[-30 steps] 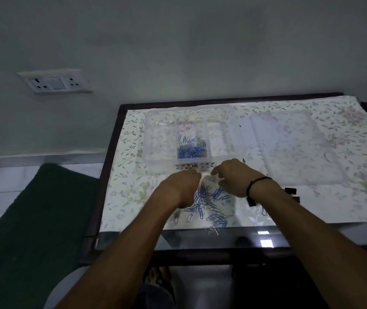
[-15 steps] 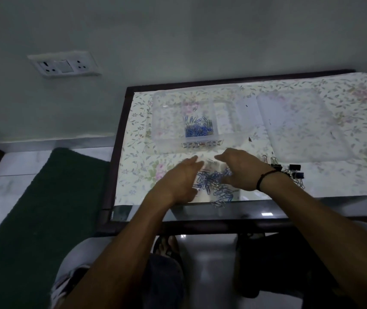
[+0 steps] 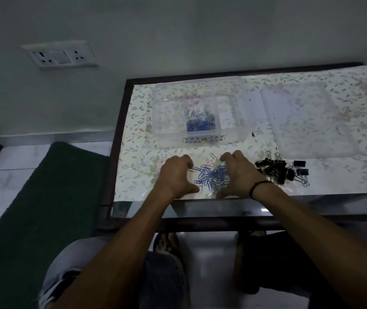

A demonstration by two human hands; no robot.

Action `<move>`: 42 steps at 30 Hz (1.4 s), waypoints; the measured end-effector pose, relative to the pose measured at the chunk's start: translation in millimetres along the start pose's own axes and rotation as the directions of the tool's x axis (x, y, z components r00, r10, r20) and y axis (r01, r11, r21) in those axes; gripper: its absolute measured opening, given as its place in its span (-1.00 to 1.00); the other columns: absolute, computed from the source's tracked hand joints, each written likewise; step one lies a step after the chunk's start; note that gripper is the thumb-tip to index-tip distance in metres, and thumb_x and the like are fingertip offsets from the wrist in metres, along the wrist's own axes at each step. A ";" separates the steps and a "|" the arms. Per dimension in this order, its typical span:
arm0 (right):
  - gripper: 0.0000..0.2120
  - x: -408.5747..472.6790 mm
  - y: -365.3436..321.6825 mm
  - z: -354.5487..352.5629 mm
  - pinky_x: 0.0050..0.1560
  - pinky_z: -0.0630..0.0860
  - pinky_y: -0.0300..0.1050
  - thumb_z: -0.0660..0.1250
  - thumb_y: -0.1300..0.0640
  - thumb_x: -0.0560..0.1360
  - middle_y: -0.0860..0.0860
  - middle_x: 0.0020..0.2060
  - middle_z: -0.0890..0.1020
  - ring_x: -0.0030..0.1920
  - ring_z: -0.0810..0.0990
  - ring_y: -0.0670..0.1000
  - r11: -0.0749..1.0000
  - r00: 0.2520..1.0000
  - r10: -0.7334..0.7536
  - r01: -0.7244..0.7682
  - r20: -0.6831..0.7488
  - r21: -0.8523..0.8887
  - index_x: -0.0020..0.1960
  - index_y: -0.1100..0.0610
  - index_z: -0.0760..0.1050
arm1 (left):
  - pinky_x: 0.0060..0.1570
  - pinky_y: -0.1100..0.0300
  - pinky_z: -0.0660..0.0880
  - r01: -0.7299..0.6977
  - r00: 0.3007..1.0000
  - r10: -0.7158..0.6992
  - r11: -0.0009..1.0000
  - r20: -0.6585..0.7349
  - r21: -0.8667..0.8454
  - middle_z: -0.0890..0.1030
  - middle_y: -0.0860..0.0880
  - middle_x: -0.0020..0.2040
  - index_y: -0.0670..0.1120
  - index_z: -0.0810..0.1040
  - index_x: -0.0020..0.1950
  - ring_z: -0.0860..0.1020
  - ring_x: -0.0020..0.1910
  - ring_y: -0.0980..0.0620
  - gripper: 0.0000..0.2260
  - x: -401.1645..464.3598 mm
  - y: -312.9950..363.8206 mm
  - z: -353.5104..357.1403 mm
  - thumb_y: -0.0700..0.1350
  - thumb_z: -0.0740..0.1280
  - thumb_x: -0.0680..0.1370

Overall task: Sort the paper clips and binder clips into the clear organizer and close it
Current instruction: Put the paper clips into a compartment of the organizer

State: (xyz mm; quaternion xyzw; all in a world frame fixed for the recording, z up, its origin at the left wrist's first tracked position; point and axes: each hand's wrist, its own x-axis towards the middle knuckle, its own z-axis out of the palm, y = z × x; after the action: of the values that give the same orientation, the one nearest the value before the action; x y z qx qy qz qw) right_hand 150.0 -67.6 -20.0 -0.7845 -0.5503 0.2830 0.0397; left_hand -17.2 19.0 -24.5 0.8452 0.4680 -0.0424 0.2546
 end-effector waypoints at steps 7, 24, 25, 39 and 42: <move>-0.35 9.2 -7.7 9.6 0.01 0.43 -0.11 0.56 0.01 0.31 0.14 0.14 0.48 0.14 0.52 0.16 0.994 0.995 -0.081 0.085 -0.053 0.071 0.31 0.14 0.41 | 0.04 0.14 0.53 -0.101 0.995 0.101 0.995 -0.002 0.021 0.68 -0.08 0.10 -0.06 0.60 0.24 0.63 0.09 -0.06 -0.56 9.6 21.1 6.4 -0.14 0.55 0.38; -0.55 7.6 -10.1 4.8 -0.01 0.54 -0.05 0.59 0.02 0.26 0.08 0.01 0.68 0.05 0.61 0.13 0.997 0.994 -0.077 0.074 -0.076 -0.034 0.10 0.11 0.60 | -0.03 0.11 0.54 -0.123 0.992 0.123 0.992 0.019 0.010 0.72 -0.07 -0.01 -0.04 0.69 0.08 0.65 0.00 -0.09 -0.63 11.6 32.3 13.9 -0.08 0.60 0.30; -0.59 7.7 -10.3 4.4 -0.01 0.56 -0.05 0.58 0.03 0.28 0.08 -0.02 0.69 0.04 0.63 0.13 0.997 0.995 -0.068 0.066 -0.074 -0.030 0.08 0.11 0.62 | -0.06 0.12 0.54 -0.115 0.993 0.115 0.993 0.006 0.000 0.72 -0.07 -0.05 -0.04 0.70 0.05 0.65 -0.03 -0.10 -0.68 10.5 32.6 16.2 -0.11 0.58 0.32; -0.84 11.6 -7.9 -20.1 -0.20 0.57 -0.24 0.58 0.03 0.31 0.01 -0.25 0.73 -0.25 0.64 -0.05 0.975 0.969 -0.144 0.173 -0.200 0.136 -0.15 0.06 0.72 | -0.13 0.23 0.59 -0.156 0.985 0.133 0.962 -0.112 -0.225 0.74 0.01 -0.22 -0.03 0.78 -0.12 0.67 -0.22 0.09 -0.90 11.7 23.0 -11.1 -0.14 0.56 0.38; -0.84 15.1 -12.8 -39.4 -0.31 0.42 -0.45 0.61 0.04 0.30 -0.01 -0.29 0.72 -0.35 0.56 -0.14 0.964 0.951 -0.162 0.209 -0.262 0.162 -0.17 0.05 0.73 | -0.20 0.32 0.55 -0.150 0.980 0.103 0.944 -0.168 -0.295 0.71 0.05 -0.28 -0.01 0.77 -0.13 0.62 -0.30 0.16 -0.89 14.1 24.0 -30.3 -0.10 0.60 0.37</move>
State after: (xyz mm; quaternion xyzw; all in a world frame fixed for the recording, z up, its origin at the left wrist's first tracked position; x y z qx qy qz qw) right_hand 162.1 -39.3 11.7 -0.7510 -0.5832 0.2290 0.2082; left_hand 5.1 33.7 6.8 0.8245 0.4315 0.1109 0.3489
